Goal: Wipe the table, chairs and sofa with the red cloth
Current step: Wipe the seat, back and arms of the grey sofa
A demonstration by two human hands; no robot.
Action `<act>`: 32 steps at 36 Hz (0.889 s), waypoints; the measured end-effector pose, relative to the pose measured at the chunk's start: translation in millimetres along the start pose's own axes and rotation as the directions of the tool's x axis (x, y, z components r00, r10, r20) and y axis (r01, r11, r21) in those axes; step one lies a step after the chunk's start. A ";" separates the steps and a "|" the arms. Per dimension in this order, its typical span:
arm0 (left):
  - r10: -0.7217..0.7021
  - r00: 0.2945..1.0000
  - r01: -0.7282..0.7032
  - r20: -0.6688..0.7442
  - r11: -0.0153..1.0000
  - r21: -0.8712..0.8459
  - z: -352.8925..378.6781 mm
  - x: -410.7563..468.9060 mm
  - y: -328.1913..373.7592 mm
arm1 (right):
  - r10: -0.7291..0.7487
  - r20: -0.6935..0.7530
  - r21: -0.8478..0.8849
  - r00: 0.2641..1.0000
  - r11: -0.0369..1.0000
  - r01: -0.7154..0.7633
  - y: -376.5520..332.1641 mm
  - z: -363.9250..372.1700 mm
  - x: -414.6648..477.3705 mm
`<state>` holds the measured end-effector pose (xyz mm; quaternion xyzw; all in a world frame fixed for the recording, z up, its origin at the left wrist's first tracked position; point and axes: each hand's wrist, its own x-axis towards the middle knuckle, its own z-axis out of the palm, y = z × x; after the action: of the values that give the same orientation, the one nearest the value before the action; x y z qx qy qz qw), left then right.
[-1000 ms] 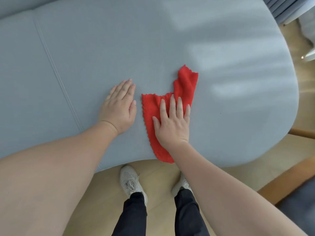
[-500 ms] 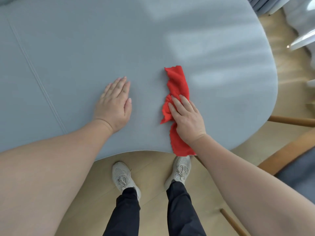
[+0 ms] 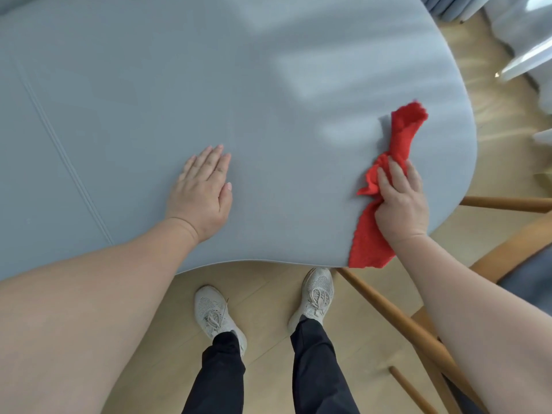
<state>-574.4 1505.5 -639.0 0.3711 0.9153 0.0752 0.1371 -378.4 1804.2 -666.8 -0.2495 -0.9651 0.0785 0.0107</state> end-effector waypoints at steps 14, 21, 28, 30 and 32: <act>-0.092 0.996 0.092 0.002 0.995 -0.040 5.4 -39.8 -33.2 | -0.101 -0.032 0.105 0.994 0.989 0.104 -11.4 -0.3 -2.9; -0.131 0.991 0.131 0.000 0.991 -0.038 3.0 -58.6 -52.9 | -0.258 0.006 0.164 0.966 0.953 0.254 -68.0 8.1 2.5; -0.180 0.984 0.179 -0.016 0.981 -0.070 -2.6 -70.9 -65.5 | -0.648 0.055 0.446 0.760 0.696 0.562 -165.9 9.2 7.6; -0.191 0.981 0.188 -0.035 0.978 -0.086 -5.6 -74.4 -68.8 | -0.662 0.037 0.516 0.749 0.654 0.553 -201.2 13.1 10.3; -0.187 0.981 0.179 -0.061 0.977 -0.112 -9.7 -76.7 -70.8 | -0.642 0.045 0.586 0.765 0.637 0.500 -228.1 11.4 11.8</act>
<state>-571.4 1401.0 -631.8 0.2746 0.9446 0.1240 0.1305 -498.8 1611.3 -642.5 0.0971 -0.9234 0.3709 -0.0164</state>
